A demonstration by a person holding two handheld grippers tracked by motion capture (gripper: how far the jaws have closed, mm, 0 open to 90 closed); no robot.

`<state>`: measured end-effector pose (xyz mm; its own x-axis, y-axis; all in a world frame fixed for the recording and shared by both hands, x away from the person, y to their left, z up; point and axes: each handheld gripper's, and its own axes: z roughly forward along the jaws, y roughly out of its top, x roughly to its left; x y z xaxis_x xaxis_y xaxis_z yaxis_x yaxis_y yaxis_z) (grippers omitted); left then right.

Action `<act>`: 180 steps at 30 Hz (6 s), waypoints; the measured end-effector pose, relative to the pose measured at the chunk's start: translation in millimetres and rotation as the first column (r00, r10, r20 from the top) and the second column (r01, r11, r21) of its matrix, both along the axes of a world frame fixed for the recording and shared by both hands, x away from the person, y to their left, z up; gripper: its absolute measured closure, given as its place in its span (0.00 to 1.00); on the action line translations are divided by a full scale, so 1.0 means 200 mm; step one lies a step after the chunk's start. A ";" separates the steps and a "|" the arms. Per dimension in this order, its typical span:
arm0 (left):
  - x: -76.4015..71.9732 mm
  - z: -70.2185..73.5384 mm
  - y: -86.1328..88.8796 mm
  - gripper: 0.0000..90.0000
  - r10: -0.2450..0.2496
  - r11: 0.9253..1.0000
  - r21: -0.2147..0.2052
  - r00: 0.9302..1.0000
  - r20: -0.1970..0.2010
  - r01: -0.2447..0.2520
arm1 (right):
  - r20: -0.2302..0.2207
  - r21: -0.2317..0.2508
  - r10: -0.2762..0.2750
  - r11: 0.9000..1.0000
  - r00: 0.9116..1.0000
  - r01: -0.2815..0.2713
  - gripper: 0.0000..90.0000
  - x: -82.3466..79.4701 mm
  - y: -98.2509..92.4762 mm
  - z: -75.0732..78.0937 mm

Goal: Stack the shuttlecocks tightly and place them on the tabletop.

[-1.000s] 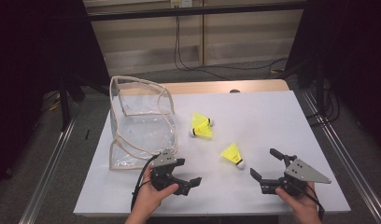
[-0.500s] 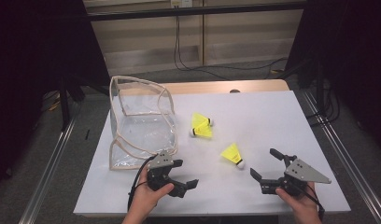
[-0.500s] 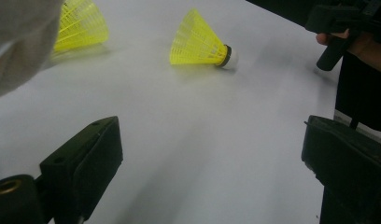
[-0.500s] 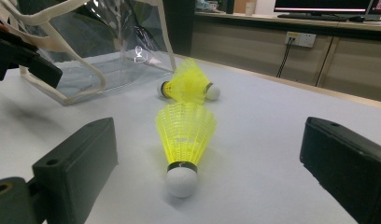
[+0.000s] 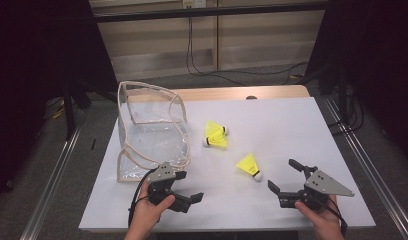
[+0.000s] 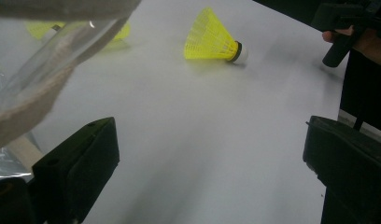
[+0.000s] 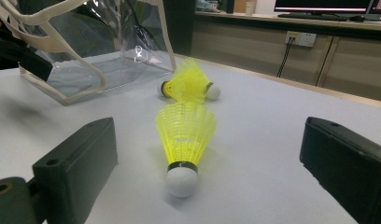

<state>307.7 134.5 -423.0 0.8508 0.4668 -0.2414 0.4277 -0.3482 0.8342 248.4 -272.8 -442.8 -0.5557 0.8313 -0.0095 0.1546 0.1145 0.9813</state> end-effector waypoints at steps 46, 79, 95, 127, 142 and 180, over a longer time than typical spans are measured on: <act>0.01 0.01 0.29 0.04 0.060 0.998 -0.008 0.997 0.054 -0.059 | -0.002 -0.009 0.003 1.000 1.000 -0.003 0.04 0.00 0.01 0.00; 0.03 0.00 0.42 0.04 0.122 0.993 -0.002 0.991 0.062 -0.122 | -0.030 -0.062 -0.019 0.998 0.999 0.017 0.03 0.04 0.00 0.02; 0.04 0.00 0.42 0.04 0.128 0.992 -0.001 0.990 0.065 -0.129 | -0.100 -0.082 -0.028 0.996 0.995 0.020 0.03 0.11 0.02 0.02; 0.05 -0.01 0.41 0.04 0.131 0.991 -0.003 0.989 0.064 -0.131 | -0.168 -0.110 -0.001 0.994 0.986 -0.018 0.03 0.27 0.14 0.06; 0.05 -0.01 0.41 0.04 0.128 0.992 0.000 0.990 0.063 -0.128 | -0.191 -0.126 0.005 0.992 0.982 -0.030 0.03 0.36 0.21 0.08; 0.05 -0.01 0.40 0.04 0.122 0.993 -0.010 0.991 0.059 -0.121 | -0.263 -0.171 0.115 0.972 0.958 -0.164 0.16 0.46 0.32 0.09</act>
